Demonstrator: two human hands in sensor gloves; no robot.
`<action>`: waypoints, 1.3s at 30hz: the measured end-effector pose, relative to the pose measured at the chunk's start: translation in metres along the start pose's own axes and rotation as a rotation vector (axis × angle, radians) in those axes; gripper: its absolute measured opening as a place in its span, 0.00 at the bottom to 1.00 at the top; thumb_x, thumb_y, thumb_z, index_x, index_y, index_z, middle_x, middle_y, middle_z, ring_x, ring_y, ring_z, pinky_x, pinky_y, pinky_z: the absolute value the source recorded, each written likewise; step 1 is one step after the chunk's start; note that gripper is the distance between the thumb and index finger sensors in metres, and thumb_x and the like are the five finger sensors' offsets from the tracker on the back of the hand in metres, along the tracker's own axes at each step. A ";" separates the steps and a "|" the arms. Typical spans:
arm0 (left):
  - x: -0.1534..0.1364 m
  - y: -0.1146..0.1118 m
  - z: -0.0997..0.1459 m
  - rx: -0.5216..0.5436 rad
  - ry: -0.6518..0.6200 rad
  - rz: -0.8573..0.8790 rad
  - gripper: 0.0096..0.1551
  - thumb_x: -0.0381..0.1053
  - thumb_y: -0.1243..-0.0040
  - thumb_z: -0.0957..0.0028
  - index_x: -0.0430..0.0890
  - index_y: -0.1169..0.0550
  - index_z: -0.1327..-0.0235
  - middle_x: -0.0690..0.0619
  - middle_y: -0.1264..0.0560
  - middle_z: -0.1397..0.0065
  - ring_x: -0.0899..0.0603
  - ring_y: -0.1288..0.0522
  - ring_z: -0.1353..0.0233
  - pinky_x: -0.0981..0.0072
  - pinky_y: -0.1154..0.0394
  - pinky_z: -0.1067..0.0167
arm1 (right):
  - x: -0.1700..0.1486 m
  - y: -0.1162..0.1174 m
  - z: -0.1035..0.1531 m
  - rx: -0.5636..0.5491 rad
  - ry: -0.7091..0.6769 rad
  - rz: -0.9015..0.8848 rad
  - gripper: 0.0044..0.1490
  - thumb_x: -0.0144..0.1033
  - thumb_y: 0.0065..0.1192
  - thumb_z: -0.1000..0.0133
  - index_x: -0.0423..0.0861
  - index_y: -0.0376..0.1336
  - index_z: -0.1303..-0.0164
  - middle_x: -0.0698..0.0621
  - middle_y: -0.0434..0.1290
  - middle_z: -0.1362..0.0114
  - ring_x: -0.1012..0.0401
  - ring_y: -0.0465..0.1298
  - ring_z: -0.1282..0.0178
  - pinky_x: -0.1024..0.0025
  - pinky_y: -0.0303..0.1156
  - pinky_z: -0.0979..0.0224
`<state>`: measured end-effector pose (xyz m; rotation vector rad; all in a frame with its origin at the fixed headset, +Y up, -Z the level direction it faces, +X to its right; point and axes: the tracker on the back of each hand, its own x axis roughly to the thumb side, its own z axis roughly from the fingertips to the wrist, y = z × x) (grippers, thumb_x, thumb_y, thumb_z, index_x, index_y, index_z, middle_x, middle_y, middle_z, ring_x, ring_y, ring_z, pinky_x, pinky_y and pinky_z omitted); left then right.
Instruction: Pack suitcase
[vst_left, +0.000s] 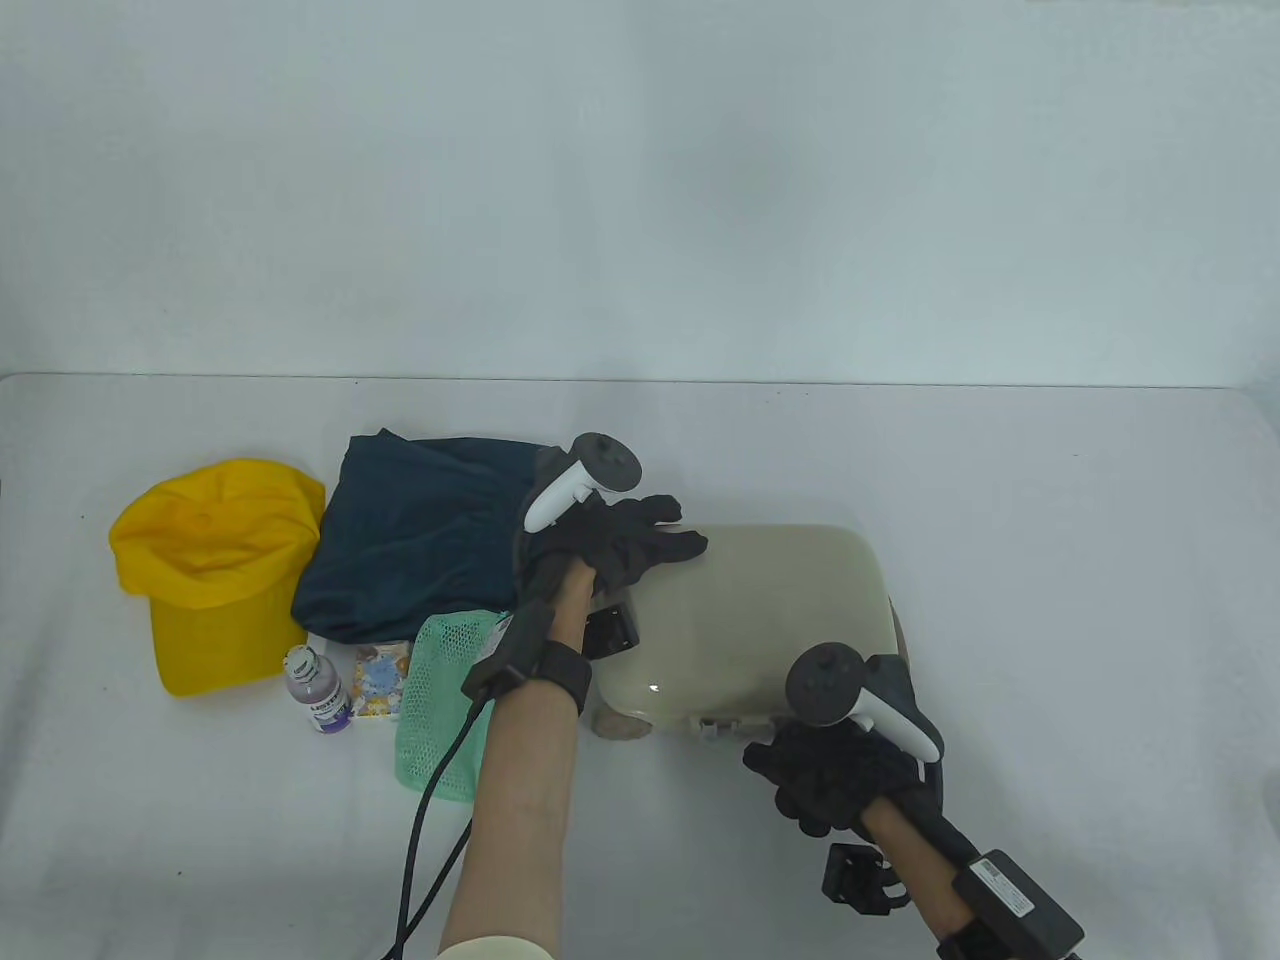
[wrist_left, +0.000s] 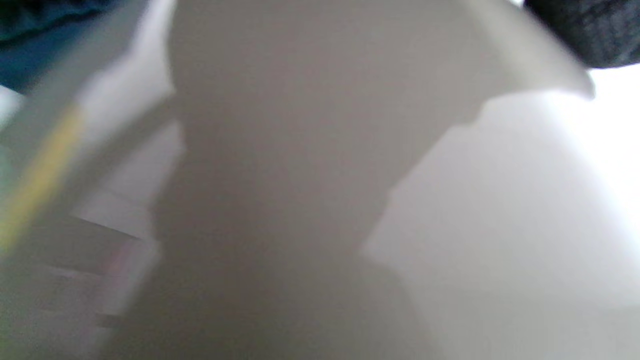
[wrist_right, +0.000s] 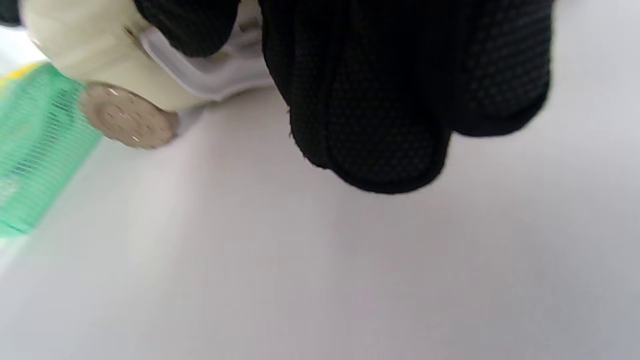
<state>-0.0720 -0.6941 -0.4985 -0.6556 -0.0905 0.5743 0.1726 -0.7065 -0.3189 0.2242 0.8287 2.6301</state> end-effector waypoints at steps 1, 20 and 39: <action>0.001 0.002 0.006 0.032 -0.008 0.006 0.54 0.77 0.49 0.53 0.64 0.51 0.14 0.52 0.52 0.07 0.37 0.48 0.09 0.31 0.46 0.20 | 0.000 -0.007 0.005 -0.018 -0.029 -0.018 0.36 0.53 0.54 0.38 0.34 0.71 0.41 0.45 0.85 0.50 0.55 0.88 0.60 0.62 0.83 0.57; -0.015 -0.077 0.136 0.267 -0.006 -0.047 0.58 0.74 0.58 0.44 0.42 0.63 0.17 0.32 0.54 0.13 0.25 0.47 0.16 0.41 0.38 0.23 | -0.073 -0.071 0.042 -0.578 0.091 -0.328 0.47 0.60 0.44 0.38 0.38 0.51 0.18 0.41 0.67 0.20 0.43 0.72 0.26 0.46 0.71 0.30; -0.024 -0.071 0.141 0.148 -0.085 0.298 0.60 0.74 0.62 0.42 0.38 0.68 0.19 0.26 0.58 0.15 0.23 0.51 0.17 0.39 0.41 0.22 | -0.062 -0.072 0.034 -0.417 0.037 -0.354 0.57 0.62 0.41 0.37 0.26 0.44 0.17 0.23 0.59 0.20 0.30 0.67 0.26 0.41 0.68 0.30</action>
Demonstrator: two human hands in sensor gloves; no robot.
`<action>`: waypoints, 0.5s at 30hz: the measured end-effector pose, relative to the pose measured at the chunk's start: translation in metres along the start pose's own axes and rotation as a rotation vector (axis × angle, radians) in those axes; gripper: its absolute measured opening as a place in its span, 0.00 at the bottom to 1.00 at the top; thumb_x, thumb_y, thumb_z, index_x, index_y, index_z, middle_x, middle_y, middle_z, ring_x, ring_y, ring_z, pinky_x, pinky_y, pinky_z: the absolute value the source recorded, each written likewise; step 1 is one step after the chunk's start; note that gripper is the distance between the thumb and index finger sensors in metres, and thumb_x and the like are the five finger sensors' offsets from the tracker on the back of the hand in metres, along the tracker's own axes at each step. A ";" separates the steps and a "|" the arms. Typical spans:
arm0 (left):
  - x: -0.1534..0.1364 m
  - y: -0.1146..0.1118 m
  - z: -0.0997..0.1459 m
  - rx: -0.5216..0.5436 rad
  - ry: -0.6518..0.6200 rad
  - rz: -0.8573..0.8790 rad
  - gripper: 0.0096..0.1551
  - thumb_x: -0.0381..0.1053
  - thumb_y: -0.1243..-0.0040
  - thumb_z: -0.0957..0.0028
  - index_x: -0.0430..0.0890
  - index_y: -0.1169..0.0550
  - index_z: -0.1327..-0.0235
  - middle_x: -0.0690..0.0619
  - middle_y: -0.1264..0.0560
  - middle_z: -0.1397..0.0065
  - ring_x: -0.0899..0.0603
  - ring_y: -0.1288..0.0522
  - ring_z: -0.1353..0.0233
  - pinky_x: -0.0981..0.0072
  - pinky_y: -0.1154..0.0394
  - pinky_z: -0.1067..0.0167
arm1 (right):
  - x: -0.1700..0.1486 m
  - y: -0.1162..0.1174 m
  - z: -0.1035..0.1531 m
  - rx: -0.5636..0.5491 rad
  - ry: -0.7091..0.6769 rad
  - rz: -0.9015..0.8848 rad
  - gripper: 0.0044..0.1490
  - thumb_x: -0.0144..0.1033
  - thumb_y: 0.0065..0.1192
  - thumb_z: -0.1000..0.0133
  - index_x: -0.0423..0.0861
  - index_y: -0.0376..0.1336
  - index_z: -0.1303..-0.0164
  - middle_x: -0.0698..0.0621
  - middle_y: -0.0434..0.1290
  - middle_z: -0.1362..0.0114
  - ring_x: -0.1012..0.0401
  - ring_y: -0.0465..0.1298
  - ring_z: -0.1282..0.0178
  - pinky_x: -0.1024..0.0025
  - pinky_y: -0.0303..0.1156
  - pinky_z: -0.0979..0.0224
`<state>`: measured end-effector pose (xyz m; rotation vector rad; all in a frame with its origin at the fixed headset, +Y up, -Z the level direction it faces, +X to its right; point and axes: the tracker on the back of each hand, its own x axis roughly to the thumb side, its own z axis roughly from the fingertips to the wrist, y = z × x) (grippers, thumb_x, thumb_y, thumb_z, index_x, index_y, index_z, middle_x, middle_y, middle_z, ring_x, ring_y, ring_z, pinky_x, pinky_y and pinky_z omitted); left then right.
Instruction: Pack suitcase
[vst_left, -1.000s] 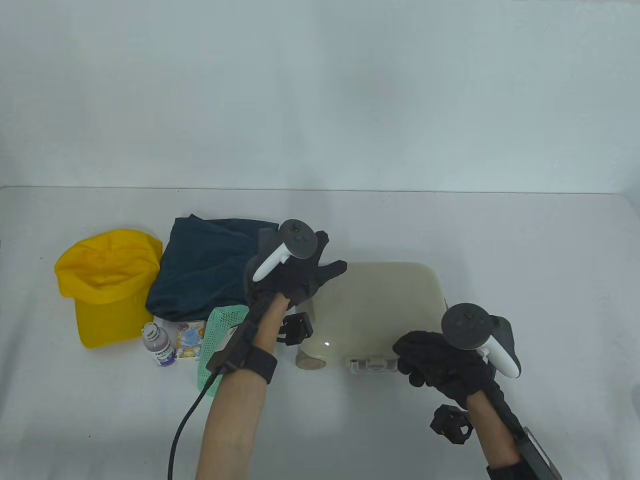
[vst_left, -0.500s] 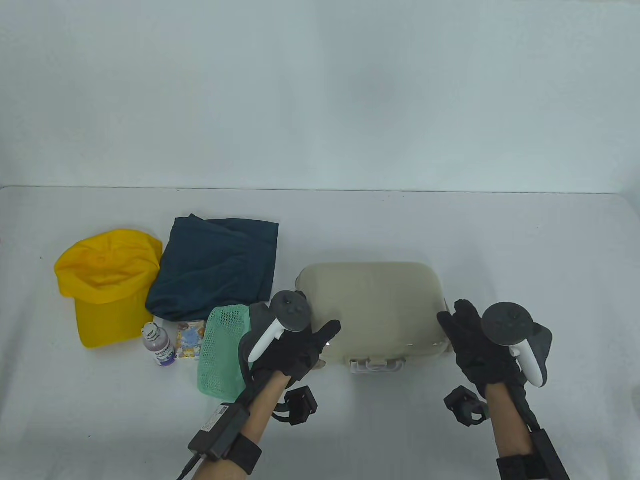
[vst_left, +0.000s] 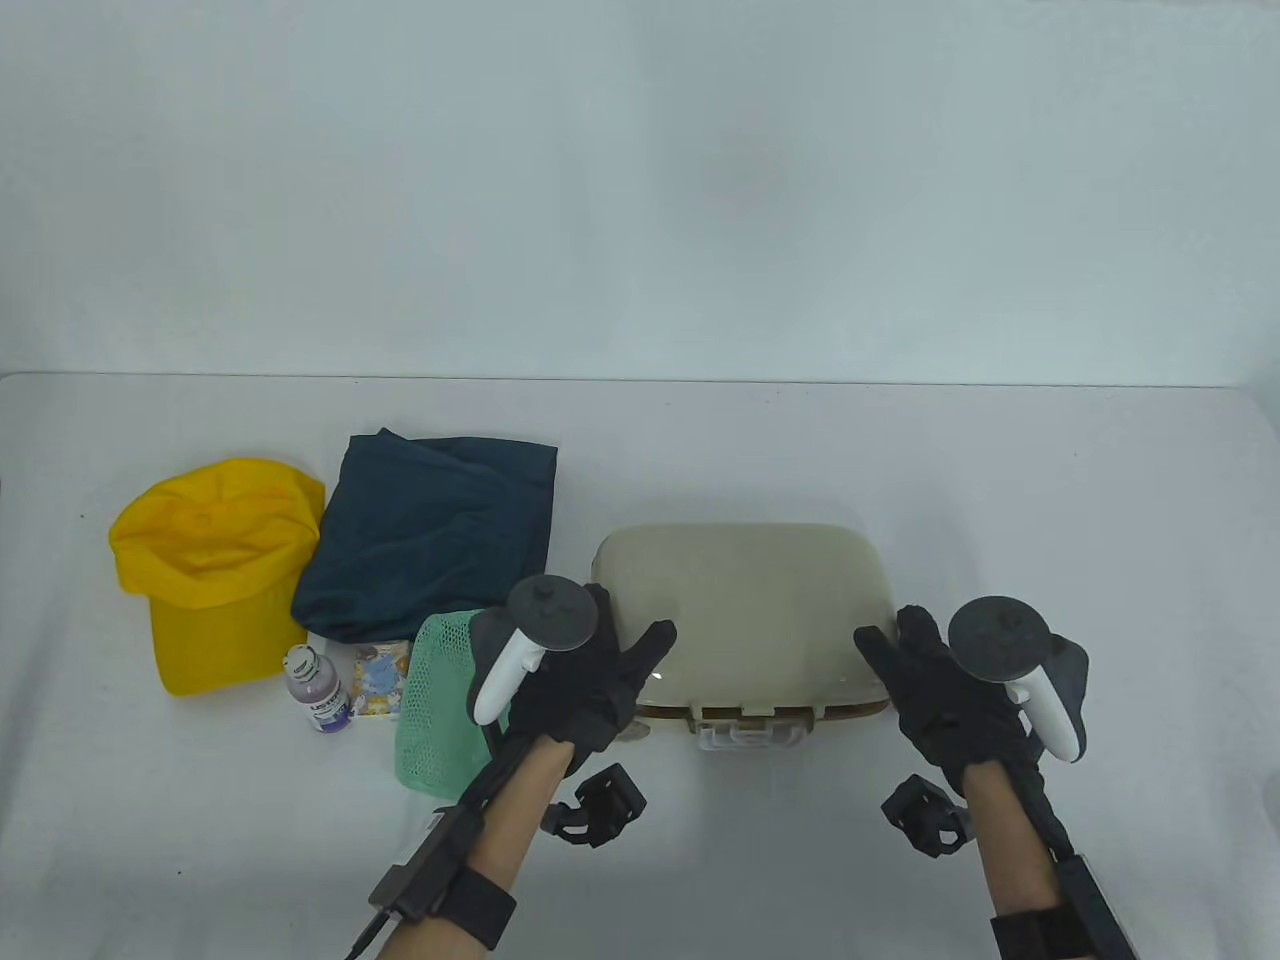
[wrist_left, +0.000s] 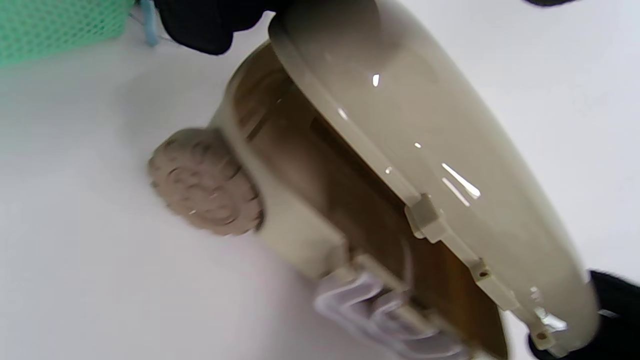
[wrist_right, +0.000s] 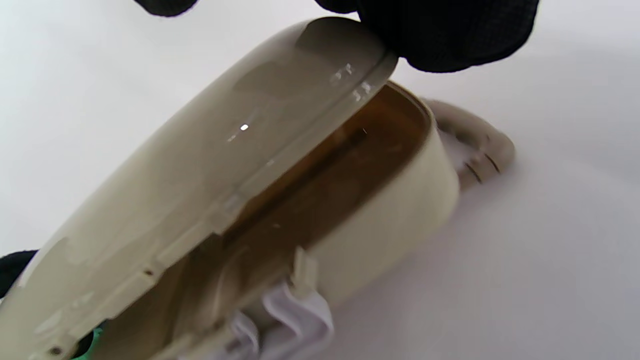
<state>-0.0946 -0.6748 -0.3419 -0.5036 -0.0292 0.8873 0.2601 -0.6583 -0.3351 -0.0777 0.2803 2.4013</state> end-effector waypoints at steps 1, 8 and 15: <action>0.004 0.010 0.003 -0.004 -0.018 0.050 0.59 0.74 0.62 0.42 0.38 0.68 0.19 0.26 0.58 0.15 0.23 0.51 0.16 0.39 0.41 0.22 | 0.004 -0.007 0.001 -0.015 -0.012 -0.011 0.57 0.62 0.41 0.37 0.26 0.45 0.17 0.23 0.59 0.20 0.31 0.67 0.26 0.41 0.68 0.30; 0.022 0.050 0.000 0.002 -0.071 0.180 0.58 0.74 0.63 0.42 0.39 0.65 0.18 0.30 0.55 0.13 0.25 0.51 0.15 0.40 0.42 0.22 | 0.029 -0.041 -0.012 -0.073 -0.056 -0.074 0.56 0.62 0.41 0.37 0.27 0.46 0.17 0.26 0.61 0.19 0.32 0.67 0.25 0.42 0.68 0.30; 0.041 0.076 -0.023 0.061 -0.143 0.265 0.58 0.75 0.65 0.42 0.40 0.67 0.17 0.34 0.57 0.12 0.28 0.53 0.14 0.42 0.45 0.20 | 0.051 -0.068 -0.052 -0.120 -0.044 -0.203 0.56 0.64 0.39 0.38 0.30 0.45 0.16 0.30 0.59 0.17 0.35 0.65 0.22 0.43 0.66 0.27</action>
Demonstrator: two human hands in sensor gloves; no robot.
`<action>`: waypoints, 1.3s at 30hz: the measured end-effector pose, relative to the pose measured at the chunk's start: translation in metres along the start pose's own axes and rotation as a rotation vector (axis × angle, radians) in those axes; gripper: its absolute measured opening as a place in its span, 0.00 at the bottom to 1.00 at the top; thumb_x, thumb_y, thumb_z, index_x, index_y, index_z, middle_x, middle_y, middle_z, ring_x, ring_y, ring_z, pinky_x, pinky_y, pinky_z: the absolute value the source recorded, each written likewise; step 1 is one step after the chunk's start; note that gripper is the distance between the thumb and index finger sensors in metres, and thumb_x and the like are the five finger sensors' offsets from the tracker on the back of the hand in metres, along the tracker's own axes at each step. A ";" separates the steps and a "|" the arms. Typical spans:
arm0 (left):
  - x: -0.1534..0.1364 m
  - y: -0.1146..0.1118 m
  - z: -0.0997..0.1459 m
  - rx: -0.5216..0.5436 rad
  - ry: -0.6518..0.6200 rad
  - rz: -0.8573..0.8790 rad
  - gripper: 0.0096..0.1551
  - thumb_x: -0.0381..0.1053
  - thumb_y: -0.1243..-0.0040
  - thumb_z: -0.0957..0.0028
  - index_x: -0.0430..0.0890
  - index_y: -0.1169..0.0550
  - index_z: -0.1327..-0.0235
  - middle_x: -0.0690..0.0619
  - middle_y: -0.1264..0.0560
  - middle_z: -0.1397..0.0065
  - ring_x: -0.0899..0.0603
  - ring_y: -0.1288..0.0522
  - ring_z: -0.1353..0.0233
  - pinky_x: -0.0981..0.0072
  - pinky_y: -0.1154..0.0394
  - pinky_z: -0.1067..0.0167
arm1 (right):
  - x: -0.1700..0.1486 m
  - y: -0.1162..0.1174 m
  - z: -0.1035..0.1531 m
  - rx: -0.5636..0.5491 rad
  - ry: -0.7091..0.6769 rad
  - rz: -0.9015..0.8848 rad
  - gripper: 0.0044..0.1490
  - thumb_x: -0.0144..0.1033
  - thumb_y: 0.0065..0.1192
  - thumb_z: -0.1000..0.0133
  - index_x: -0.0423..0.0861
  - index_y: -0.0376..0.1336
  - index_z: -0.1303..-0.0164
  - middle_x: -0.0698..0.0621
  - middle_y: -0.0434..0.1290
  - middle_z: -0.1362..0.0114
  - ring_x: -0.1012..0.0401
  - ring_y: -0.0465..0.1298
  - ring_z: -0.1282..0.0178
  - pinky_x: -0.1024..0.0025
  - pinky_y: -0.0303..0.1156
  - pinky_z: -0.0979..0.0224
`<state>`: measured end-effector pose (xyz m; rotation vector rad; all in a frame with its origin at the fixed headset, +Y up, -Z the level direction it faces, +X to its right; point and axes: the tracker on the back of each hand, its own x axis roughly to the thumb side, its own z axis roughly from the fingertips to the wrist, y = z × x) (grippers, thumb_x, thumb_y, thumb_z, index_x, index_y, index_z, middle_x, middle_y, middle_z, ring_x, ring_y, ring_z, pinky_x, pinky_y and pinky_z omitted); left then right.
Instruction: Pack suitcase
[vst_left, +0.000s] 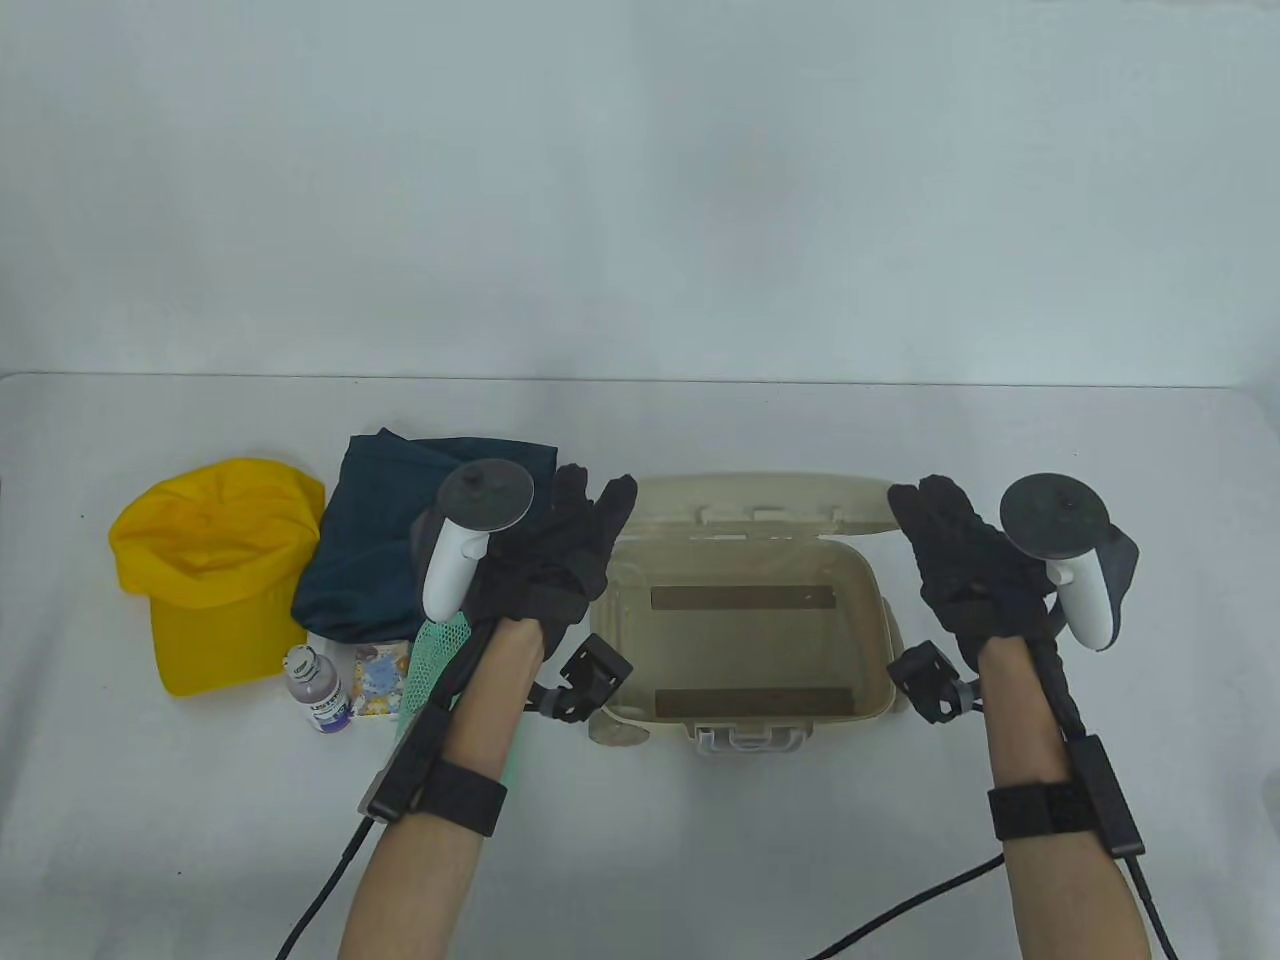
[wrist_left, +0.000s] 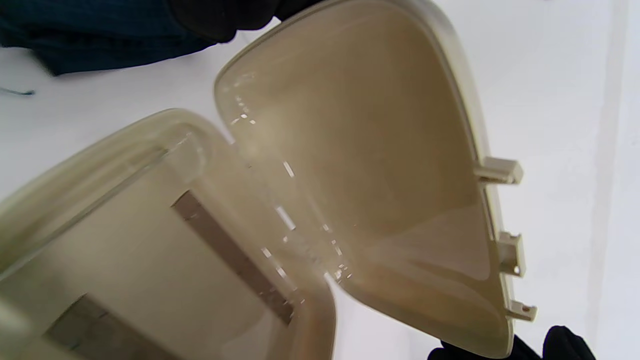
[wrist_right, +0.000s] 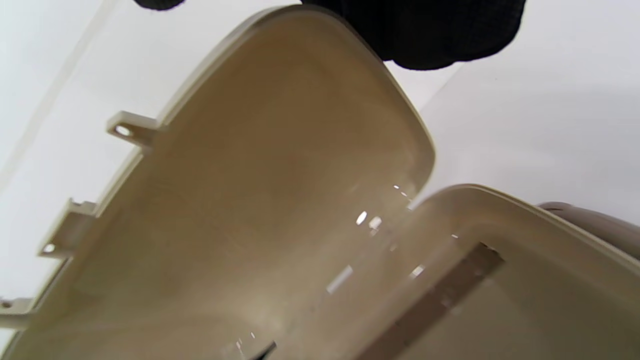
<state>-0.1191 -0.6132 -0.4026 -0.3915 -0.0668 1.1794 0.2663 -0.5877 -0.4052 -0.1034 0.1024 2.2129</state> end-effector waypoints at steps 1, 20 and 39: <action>0.001 0.002 -0.005 0.001 -0.011 0.021 0.58 0.75 0.66 0.42 0.40 0.67 0.18 0.35 0.58 0.12 0.28 0.54 0.14 0.43 0.46 0.19 | 0.001 0.000 -0.008 0.005 0.000 -0.025 0.56 0.64 0.39 0.38 0.31 0.44 0.16 0.31 0.57 0.16 0.35 0.63 0.20 0.43 0.65 0.25; 0.000 0.020 -0.045 0.080 -0.075 0.073 0.58 0.76 0.66 0.43 0.46 0.70 0.18 0.43 0.67 0.11 0.34 0.64 0.12 0.47 0.54 0.16 | 0.006 0.014 -0.076 0.092 0.027 -0.118 0.60 0.70 0.37 0.41 0.41 0.29 0.15 0.39 0.39 0.09 0.35 0.47 0.12 0.40 0.53 0.17; -0.036 0.011 0.096 0.284 -0.154 -1.032 0.55 0.75 0.56 0.47 0.50 0.55 0.14 0.42 0.54 0.10 0.32 0.50 0.12 0.37 0.45 0.20 | 0.015 0.079 0.051 0.226 -0.378 0.728 0.45 0.55 0.61 0.43 0.49 0.52 0.19 0.48 0.65 0.18 0.48 0.69 0.21 0.45 0.64 0.20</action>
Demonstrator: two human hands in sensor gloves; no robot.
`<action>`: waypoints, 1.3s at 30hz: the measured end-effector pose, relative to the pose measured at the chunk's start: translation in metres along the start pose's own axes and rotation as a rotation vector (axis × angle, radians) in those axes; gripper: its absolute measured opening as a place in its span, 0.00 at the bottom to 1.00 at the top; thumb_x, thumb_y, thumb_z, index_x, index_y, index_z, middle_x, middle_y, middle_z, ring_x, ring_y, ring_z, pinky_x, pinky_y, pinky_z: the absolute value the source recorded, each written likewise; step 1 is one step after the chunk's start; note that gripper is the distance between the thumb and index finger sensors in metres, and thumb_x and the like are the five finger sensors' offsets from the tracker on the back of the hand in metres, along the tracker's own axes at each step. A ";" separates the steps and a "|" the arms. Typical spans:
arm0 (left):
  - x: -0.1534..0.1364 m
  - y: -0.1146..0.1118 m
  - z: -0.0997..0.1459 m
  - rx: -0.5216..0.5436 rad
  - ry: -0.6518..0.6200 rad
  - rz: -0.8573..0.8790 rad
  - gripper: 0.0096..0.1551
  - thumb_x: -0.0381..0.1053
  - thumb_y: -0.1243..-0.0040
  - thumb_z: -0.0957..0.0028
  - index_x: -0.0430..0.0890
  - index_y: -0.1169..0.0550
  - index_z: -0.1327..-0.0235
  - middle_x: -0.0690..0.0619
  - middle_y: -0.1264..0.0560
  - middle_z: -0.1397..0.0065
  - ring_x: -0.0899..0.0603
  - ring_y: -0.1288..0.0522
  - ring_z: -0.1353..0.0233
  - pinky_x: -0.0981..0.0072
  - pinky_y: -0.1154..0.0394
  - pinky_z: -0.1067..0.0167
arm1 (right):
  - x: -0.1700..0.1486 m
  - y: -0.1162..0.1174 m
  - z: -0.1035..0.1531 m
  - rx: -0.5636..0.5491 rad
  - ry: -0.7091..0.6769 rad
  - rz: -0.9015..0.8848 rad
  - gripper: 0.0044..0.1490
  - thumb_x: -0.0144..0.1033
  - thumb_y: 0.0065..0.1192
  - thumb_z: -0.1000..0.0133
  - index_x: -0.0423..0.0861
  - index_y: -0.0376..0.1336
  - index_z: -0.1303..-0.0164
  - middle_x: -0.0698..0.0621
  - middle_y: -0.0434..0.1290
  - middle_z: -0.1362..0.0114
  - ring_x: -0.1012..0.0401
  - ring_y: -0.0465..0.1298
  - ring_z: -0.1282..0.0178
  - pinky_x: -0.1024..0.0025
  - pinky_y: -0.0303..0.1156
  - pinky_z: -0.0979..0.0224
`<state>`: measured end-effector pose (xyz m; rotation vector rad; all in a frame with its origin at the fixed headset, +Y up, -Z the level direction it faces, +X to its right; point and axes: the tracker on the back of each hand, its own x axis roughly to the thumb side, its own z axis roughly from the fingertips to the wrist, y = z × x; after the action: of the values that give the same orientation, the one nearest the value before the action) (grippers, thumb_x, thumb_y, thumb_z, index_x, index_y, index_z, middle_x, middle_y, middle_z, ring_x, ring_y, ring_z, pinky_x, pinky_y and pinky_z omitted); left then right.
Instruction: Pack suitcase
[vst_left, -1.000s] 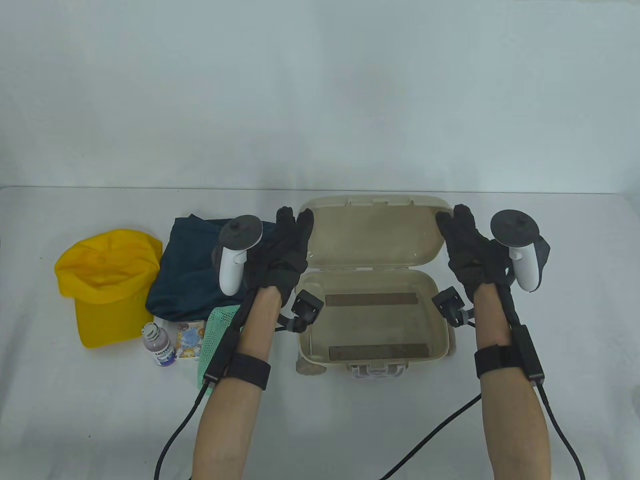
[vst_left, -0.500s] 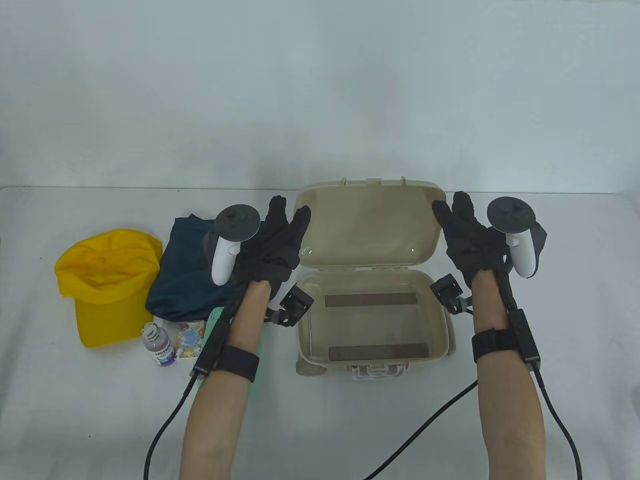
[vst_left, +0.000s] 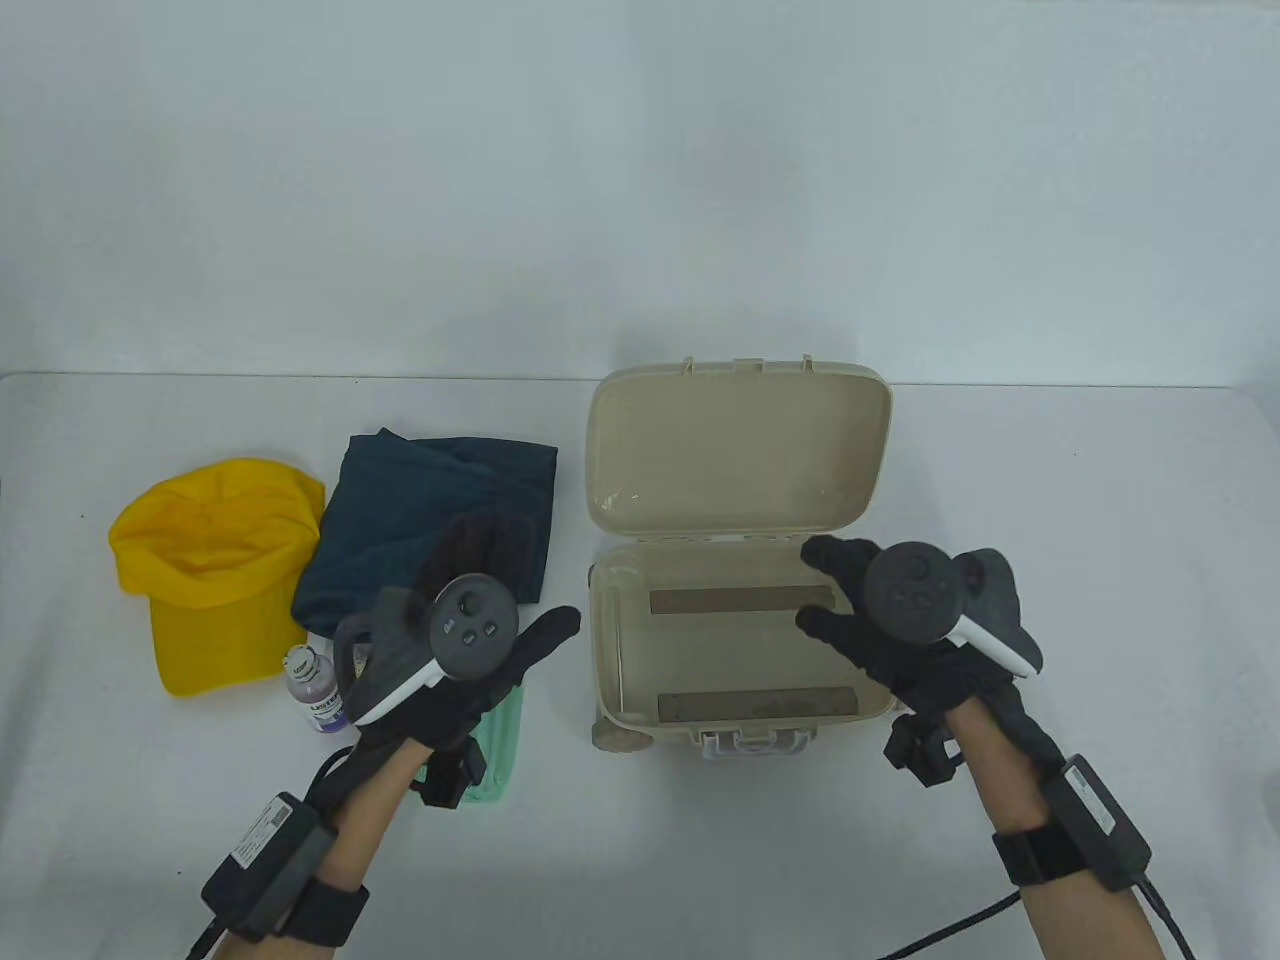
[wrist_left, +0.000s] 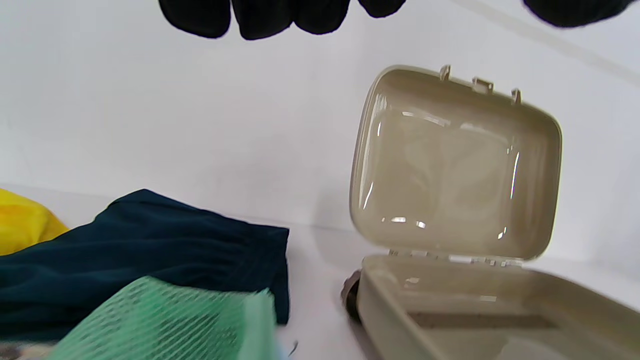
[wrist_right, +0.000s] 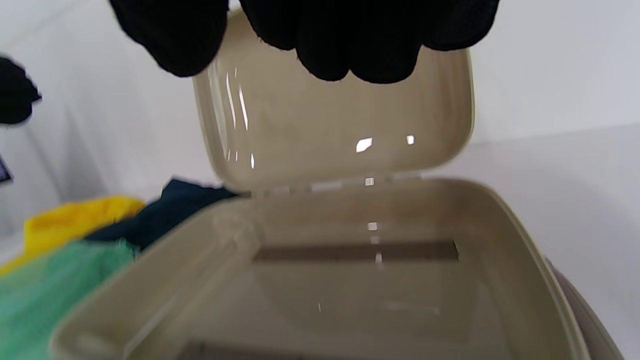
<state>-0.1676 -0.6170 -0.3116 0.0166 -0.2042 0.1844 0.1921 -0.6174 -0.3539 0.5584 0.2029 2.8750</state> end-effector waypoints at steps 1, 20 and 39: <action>-0.002 -0.003 0.003 -0.002 -0.001 -0.013 0.55 0.75 0.57 0.46 0.49 0.55 0.14 0.42 0.54 0.10 0.31 0.50 0.12 0.37 0.45 0.21 | 0.001 0.006 0.000 0.023 -0.001 0.013 0.44 0.54 0.61 0.43 0.49 0.52 0.20 0.48 0.65 0.19 0.49 0.69 0.21 0.44 0.64 0.20; -0.023 -0.044 0.022 -0.034 -0.012 -0.002 0.55 0.75 0.56 0.47 0.48 0.54 0.15 0.41 0.53 0.10 0.31 0.50 0.12 0.37 0.44 0.21 | 0.001 0.095 0.017 0.232 0.019 0.363 0.32 0.42 0.64 0.44 0.55 0.59 0.27 0.55 0.72 0.26 0.55 0.74 0.27 0.51 0.66 0.20; -0.023 -0.045 0.024 -0.048 -0.021 0.002 0.55 0.75 0.56 0.47 0.48 0.54 0.14 0.41 0.53 0.10 0.30 0.50 0.12 0.38 0.44 0.21 | -0.044 0.078 0.011 0.199 0.208 0.331 0.31 0.45 0.68 0.51 0.60 0.65 0.35 0.60 0.78 0.33 0.61 0.79 0.34 0.59 0.73 0.23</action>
<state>-0.1865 -0.6662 -0.2930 -0.0292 -0.2293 0.1810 0.2227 -0.7018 -0.3464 0.3504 0.4746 3.2593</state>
